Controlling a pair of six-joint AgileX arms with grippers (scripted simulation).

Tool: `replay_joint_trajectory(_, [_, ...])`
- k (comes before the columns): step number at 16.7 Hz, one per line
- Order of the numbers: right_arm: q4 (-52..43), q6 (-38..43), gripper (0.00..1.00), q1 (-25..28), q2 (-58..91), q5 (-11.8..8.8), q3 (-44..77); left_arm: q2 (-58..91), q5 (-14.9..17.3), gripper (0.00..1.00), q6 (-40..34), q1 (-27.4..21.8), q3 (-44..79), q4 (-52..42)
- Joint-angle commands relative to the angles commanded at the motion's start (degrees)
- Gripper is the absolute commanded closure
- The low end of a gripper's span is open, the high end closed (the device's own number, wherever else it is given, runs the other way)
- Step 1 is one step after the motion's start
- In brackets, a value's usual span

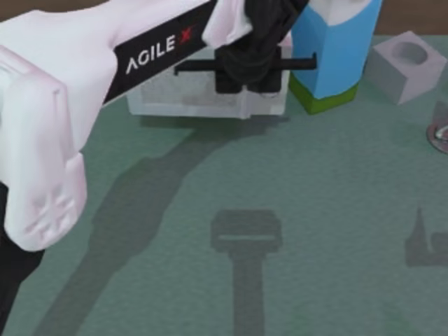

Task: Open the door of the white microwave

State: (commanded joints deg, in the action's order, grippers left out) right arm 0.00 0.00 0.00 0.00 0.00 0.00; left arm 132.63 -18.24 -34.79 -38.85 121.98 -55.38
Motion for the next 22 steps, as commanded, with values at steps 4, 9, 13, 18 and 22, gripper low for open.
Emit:
replay_joint_trajectory(4, [0.0, 0.0, 0.00, 0.0, 0.0, 0.0, 0.0, -1.6, -0.3, 1.00, -0.4, 0.0, -2.1, 1.0])
replay_joint_trajectory(9, [0.0, 0.0, 0.00, 0.0, 0.0, 0.0, 0.0, -1.6, -0.3, 1.00, -0.4, 0.0, -2.1, 1.0])
replay_joint_trajectory(13, [0.0, 0.0, 0.00, 0.0, 0.0, 0.0, 0.0, -1.6, -0.3, 1.00, -0.4, 0.0, -2.1, 1.0])
replay_joint_trajectory(18, [0.0, 0.0, 0.00, 0.0, 0.0, 0.0, 0.0, -1.6, -0.3, 1.00, -0.4, 0.0, -2.1, 1.0])
replay_joint_trajectory(22, [0.0, 0.0, 0.00, 0.0, 0.0, 0.0, 0.0, -1.6, -0.3, 1.00, -0.4, 0.0, -2.1, 1.0])
